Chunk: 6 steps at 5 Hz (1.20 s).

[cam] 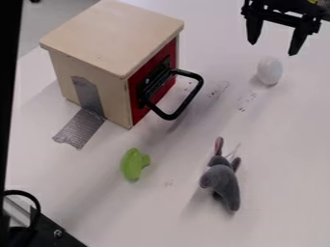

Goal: Put the green object on the drawer

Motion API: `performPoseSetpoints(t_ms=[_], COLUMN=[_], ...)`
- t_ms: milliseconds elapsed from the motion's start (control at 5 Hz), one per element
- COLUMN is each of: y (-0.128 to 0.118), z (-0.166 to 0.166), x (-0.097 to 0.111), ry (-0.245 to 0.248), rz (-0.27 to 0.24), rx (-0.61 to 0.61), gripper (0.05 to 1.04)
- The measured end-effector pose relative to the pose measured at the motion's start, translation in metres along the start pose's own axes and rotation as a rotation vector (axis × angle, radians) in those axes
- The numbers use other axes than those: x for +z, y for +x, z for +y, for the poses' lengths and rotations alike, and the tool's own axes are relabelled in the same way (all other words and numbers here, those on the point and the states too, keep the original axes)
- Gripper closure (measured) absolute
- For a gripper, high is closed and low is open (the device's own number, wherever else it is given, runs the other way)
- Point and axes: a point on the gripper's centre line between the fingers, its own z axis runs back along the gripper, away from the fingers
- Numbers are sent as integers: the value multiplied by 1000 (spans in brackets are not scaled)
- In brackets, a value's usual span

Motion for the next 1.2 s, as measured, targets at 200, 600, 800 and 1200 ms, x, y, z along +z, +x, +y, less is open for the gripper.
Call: performPoseSetpoints(t_ms=[200, 600, 800, 1200], y=[-8, -63, -97, -167], z=[1, 14, 22, 54], x=[-19, 5, 20, 0], ry=[10, 5, -1, 39], rz=[51, 68, 60, 134], rx=[0, 11, -30, -67], gripper=[85, 85, 85, 85])
